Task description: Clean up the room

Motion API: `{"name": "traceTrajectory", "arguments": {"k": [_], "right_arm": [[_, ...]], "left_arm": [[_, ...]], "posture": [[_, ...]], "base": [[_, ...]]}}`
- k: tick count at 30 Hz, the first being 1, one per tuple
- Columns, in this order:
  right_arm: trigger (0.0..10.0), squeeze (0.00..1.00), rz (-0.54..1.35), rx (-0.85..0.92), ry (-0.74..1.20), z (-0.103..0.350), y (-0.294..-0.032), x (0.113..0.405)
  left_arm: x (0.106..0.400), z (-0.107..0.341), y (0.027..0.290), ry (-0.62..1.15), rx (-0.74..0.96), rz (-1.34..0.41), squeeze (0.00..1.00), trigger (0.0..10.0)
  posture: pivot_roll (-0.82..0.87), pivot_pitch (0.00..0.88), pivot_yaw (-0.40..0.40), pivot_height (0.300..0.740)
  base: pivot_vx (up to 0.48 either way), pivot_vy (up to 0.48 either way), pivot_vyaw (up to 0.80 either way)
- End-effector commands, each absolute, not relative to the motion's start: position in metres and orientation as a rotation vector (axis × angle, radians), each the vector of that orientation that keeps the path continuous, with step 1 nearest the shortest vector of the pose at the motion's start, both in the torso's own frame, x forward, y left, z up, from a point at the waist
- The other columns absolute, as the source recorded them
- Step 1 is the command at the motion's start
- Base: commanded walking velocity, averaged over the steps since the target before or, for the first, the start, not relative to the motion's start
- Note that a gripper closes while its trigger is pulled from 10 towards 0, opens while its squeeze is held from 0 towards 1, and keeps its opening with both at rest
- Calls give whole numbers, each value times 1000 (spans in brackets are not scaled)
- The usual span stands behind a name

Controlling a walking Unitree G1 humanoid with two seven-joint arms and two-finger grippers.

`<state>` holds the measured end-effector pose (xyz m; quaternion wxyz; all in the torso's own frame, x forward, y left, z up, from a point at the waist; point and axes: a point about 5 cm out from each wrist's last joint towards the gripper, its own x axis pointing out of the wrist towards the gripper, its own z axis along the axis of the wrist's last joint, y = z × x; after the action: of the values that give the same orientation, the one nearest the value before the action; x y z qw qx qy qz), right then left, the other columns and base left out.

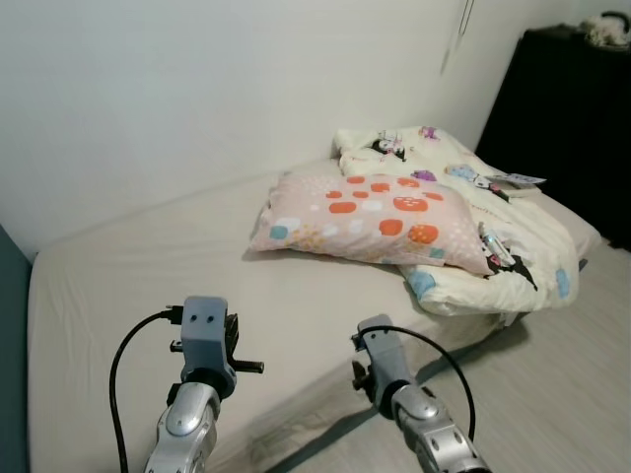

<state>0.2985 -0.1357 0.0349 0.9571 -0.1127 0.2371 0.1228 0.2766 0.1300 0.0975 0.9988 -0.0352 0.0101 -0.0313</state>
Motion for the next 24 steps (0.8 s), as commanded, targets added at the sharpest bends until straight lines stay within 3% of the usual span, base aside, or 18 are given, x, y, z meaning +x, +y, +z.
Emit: {"name": "traceTrajectory", "arguments": {"k": [1,6,24], "right_arm": [[10000,0,253,-250,490,33,-138,296],[10000,0,265,-258,484,33,-137,296],[10000,0,261,-226,474,33,-137,296]], "left_arm": [[274,93,129,42,-86,-61,0,10000],[274,93,129,41,-86,-58,0,10000],[274,92,136,28,-45,-11,0,10000]], "posture": [[-68,96,0,740],[-67,97,0,740],[-68,89,1,740]], "base": [[266,0,788],[272,0,763],[0,0,0]]}}
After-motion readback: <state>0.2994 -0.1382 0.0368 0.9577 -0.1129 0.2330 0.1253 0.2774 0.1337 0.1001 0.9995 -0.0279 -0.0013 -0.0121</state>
